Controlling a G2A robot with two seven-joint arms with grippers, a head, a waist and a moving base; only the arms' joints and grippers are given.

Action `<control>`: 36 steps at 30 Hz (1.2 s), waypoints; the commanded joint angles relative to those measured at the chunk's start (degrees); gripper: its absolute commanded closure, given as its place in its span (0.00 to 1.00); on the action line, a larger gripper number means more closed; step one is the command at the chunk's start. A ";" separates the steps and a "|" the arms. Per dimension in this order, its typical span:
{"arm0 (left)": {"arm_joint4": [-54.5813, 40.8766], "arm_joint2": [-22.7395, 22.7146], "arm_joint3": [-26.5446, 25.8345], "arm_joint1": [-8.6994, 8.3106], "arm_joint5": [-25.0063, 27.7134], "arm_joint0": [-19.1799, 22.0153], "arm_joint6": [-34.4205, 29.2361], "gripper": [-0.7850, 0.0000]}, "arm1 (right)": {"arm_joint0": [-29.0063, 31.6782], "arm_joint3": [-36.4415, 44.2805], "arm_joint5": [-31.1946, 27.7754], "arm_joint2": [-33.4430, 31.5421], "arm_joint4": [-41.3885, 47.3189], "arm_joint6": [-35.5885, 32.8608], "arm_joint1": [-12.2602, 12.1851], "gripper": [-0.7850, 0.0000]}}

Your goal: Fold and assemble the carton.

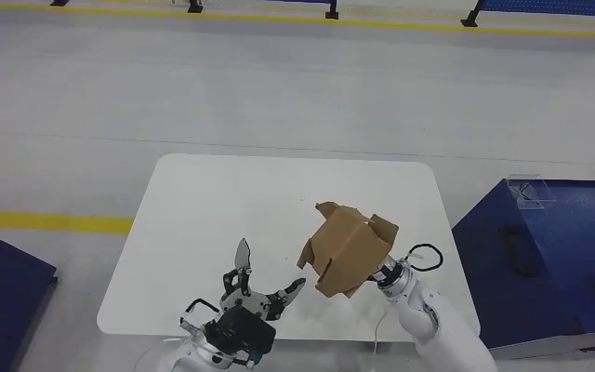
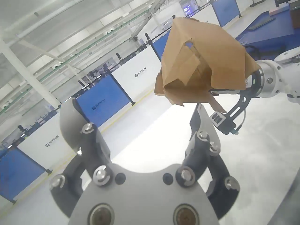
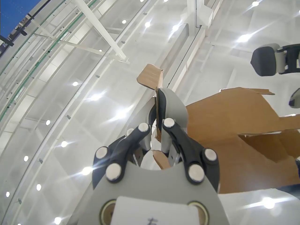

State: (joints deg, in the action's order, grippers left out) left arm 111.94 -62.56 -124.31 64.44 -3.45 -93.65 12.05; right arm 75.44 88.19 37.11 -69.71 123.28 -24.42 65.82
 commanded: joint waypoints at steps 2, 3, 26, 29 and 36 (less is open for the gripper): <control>2.14 0.49 -0.27 0.16 -1.53 -0.33 -1.07 0.07 | 0.42 0.46 -1.54 -0.20 -4.00 -1.61 0.09 1.00; 2.97 0.71 -0.40 0.21 -1.61 -0.30 -1.49 0.05 | 0.55 0.50 -1.66 -0.17 -4.83 -2.15 0.14 1.00; 15.49 5.49 0.99 1.48 -7.42 0.03 -1.08 0.28 | 3.05 2.73 -1.87 1.43 -9.31 -1.84 1.30 1.00; 15.40 5.51 1.23 1.60 -7.60 0.00 -0.93 0.28 | 3.21 2.57 -1.91 1.22 -6.88 -1.56 1.51 1.00; 18.40 5.84 2.72 1.86 -8.28 0.21 -1.05 0.22 | 3.14 2.57 -0.75 0.99 -3.56 0.12 1.86 1.00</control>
State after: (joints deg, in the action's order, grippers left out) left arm 129.55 -56.88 -121.86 66.26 -11.50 -93.48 11.00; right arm 78.60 90.69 36.27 -68.67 119.43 -24.39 67.64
